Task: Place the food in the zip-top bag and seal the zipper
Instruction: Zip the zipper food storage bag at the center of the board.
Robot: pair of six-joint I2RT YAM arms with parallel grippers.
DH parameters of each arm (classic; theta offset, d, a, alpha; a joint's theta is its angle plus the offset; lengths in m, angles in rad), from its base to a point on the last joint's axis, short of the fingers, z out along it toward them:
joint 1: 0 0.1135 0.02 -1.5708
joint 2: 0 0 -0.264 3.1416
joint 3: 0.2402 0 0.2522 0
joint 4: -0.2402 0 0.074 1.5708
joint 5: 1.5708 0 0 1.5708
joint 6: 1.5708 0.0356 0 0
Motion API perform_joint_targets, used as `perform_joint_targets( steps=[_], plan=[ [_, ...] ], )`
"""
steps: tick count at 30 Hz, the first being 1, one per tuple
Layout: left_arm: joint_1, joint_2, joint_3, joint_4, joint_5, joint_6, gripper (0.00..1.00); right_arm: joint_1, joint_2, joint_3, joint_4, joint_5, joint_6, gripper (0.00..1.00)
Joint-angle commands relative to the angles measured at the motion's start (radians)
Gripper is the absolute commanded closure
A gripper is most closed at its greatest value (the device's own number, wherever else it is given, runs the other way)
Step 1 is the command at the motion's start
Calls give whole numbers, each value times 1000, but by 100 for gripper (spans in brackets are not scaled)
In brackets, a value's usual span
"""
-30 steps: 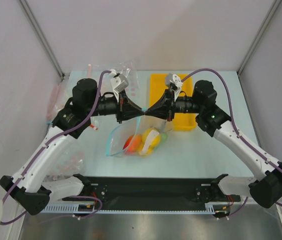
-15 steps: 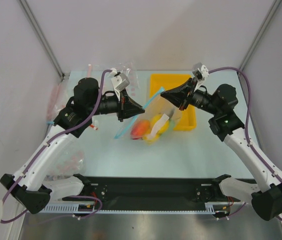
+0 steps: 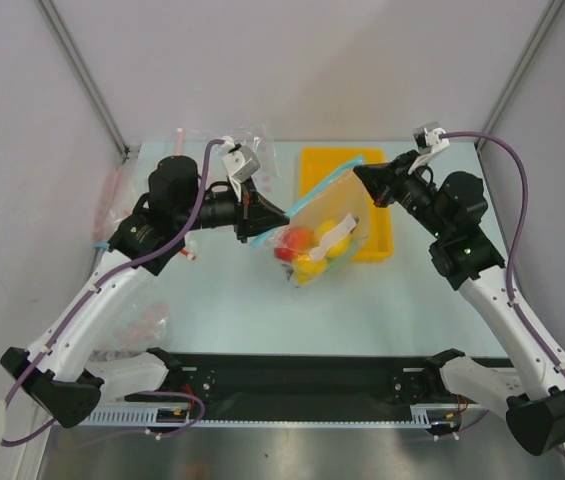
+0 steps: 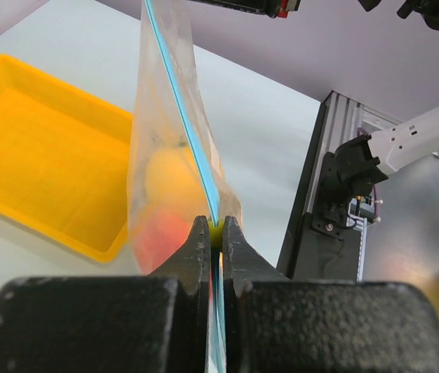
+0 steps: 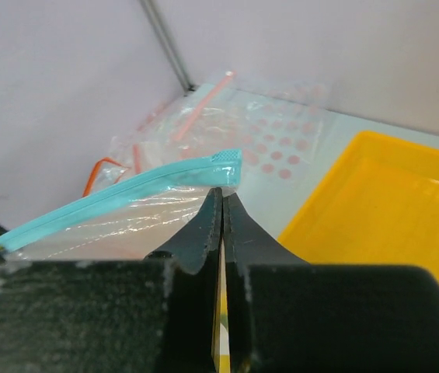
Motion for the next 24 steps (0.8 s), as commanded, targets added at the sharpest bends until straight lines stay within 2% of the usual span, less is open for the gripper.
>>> perform_joint_targets(
  steps=[1,10,24],
  plan=[
    [2,-38,0,-24,51,13,100,-50,-27,9,-52,376,-51,100],
    [2,-32,-9,-18,41,7,100,-50,-47,16,-250,749,-14,100],
    [2,15,11,-15,-86,-12,100,-50,-83,-37,-215,680,-60,100]
  ],
)
